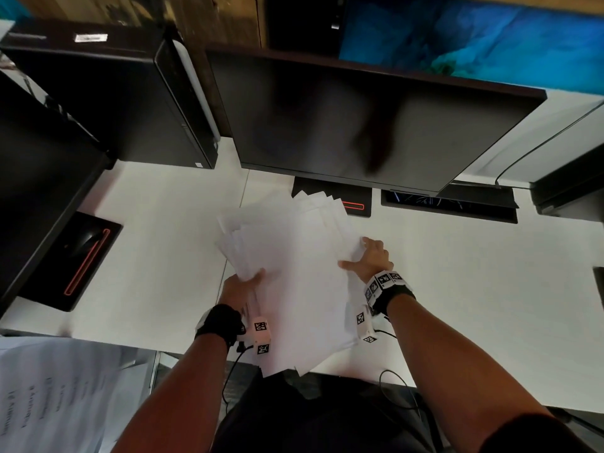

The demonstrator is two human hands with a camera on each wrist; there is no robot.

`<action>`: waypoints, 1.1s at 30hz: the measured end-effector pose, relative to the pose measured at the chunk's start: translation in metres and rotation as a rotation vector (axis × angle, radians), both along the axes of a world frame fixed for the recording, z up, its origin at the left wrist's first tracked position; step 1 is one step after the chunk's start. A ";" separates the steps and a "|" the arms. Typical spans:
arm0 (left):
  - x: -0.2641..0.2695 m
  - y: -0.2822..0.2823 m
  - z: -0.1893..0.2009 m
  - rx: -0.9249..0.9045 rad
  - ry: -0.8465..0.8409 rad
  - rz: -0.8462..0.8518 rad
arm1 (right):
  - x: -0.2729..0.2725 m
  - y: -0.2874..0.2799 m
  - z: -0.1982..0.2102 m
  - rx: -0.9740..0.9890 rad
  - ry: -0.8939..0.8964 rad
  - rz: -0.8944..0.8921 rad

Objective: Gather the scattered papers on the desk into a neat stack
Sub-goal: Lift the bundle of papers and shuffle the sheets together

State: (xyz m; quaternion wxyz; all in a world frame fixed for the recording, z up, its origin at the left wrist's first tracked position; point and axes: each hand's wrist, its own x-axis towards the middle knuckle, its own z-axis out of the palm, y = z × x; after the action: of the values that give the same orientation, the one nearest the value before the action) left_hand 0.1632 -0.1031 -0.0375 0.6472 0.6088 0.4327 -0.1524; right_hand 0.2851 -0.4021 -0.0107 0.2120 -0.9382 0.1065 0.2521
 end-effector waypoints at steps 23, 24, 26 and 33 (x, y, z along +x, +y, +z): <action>0.028 -0.038 0.127 0.014 -0.669 0.049 | -0.022 -0.024 0.121 1.061 -0.211 -0.400; 0.031 -0.043 0.130 0.023 -0.697 0.073 | -0.026 -0.021 0.125 1.077 -0.281 -0.440; 0.036 -0.052 0.133 0.044 -0.732 0.111 | -0.034 -0.015 0.129 1.101 -0.393 -0.502; 0.041 -0.070 0.118 0.101 -0.590 0.089 | -0.047 -0.013 0.100 1.106 -0.435 -0.639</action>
State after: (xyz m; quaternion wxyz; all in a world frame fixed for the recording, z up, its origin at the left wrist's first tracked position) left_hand 0.2042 -0.1729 0.0810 0.7199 0.6387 0.2593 0.0814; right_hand 0.2383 -0.4149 0.0888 0.7418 -0.6435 0.1888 -0.0001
